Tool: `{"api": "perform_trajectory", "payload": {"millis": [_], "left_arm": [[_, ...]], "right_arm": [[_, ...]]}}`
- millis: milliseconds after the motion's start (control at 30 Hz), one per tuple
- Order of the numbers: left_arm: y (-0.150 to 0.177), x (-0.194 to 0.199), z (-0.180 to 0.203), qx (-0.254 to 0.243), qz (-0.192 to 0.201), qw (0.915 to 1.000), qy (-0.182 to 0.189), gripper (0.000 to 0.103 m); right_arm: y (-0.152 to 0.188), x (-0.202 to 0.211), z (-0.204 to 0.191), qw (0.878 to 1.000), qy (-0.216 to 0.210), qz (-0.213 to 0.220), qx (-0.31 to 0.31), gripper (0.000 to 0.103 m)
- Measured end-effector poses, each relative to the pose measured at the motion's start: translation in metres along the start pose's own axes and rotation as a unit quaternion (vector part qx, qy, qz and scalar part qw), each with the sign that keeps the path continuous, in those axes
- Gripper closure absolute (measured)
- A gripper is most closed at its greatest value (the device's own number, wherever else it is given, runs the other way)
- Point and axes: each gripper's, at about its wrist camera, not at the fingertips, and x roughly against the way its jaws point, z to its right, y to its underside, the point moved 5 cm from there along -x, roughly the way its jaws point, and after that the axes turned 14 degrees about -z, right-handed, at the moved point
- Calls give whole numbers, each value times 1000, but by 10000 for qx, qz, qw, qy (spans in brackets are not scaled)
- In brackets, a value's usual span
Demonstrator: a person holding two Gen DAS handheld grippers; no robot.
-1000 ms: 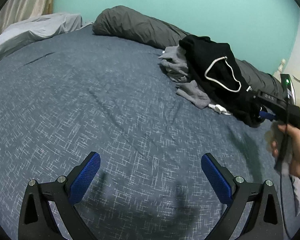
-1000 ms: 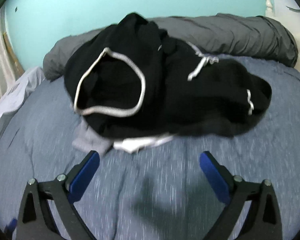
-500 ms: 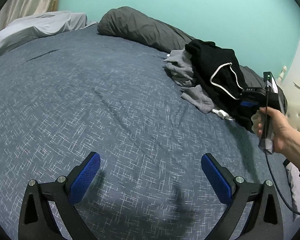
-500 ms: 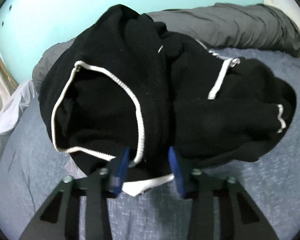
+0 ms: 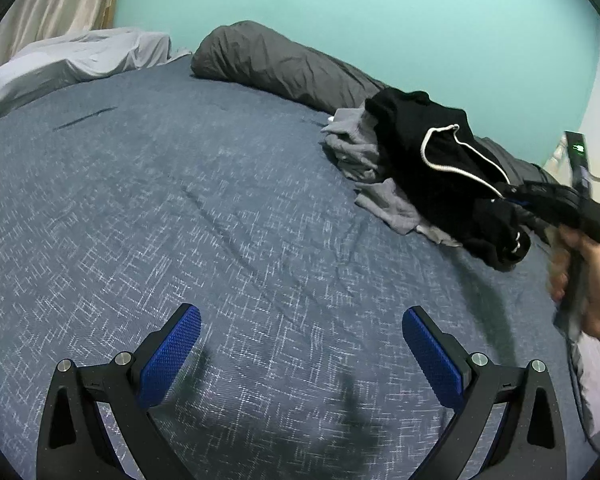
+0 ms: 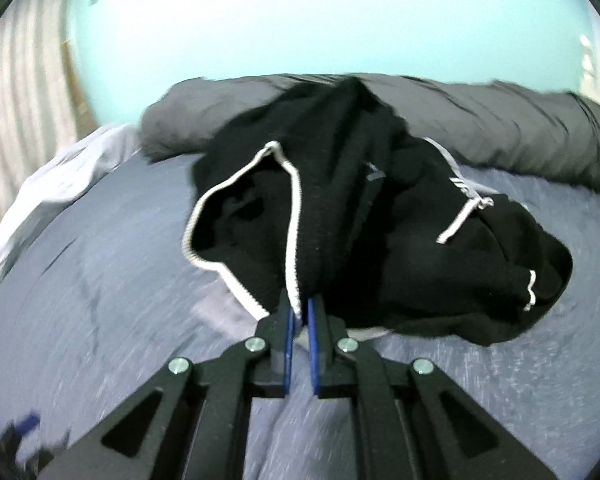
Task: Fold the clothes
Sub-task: 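Lift the black hoodie by the hood with the right gripper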
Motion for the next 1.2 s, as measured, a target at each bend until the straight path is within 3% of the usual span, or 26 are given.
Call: {"api": "perform_trajectory", "payload": {"millis": [200,400,533,600,633,733,833,1000,1200], "left_arm": [[-1,5,2,-3,49,10000,40,0],[-3,4,-1,49,25,9999,132,0],[-5,2,-8,141,5,9998,129,0],[-6,1,-13,206,-9,9997,129,0],[-6,1,-14,213,-15,9997,122,0],[-6,-1,-16,219,-30,9997,99,0],[-6,-4,-17,217,-65,9997,83,0],[-5,-7,-20,245,-121,9996,56,0],[-5,-8,-21,254,-131,9996,69,0]], "right_arm": [[47,-5,-41,9974,-428,-467,350,98],[98,-28,-68,9853,-987,-1215,688,97],[87,-23,-49,9910,-661,-1070,449,93],[75,-17,-38,9945,-473,-879,316,81],[66,-16,-34,9960,-306,-783,296,69],[39,-15,-24,9981,97,-532,291,52],[20,-35,-34,9958,252,-661,583,51],[26,-76,-61,9831,817,-990,1306,51],[30,-96,-84,9711,1514,-725,1698,51]]}}
